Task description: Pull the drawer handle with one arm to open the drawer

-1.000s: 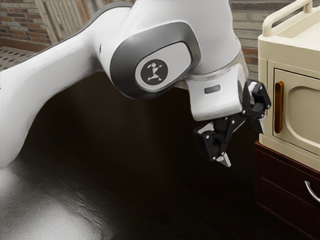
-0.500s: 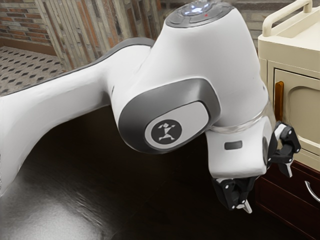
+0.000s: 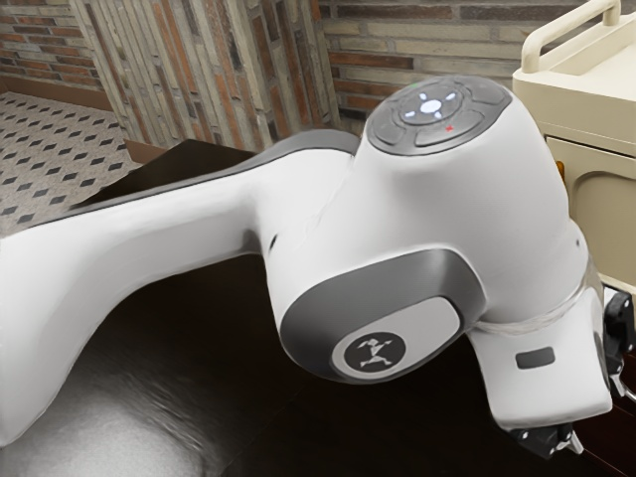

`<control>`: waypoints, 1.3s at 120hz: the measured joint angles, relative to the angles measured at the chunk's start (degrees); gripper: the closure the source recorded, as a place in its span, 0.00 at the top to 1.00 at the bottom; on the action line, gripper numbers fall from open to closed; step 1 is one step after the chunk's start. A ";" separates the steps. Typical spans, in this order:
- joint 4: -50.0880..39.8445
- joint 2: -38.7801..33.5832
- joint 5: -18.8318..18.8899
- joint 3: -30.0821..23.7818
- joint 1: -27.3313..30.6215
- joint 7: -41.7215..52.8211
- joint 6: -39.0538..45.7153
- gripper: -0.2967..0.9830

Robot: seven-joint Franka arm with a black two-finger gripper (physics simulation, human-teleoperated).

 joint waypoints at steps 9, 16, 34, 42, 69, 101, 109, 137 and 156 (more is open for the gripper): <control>-0.01 0.74 2.03 0.00 -0.14 -1.64 0.75 0.44; -0.01 1.65 3.81 0.00 -0.08 -2.78 1.53 0.40; 0.00 3.60 6.17 0.31 0.30 -5.13 3.95 0.36; 0.08 4.25 7.50 0.34 0.12 -5.94 5.10 0.35; 0.72 6.38 9.11 0.36 -0.60 -7.81 8.66 0.34; 1.65 8.51 9.42 0.36 -1.22 -9.02 11.93 0.33; 1.78 9.26 9.42 0.36 -1.22 -9.19 12.55 0.33; 1.30 10.32 8.92 0.43 -1.41 -9.83 13.83 0.29; -1.28 8.51 7.67 0.49 -1.45 -10.24 14.16 0.23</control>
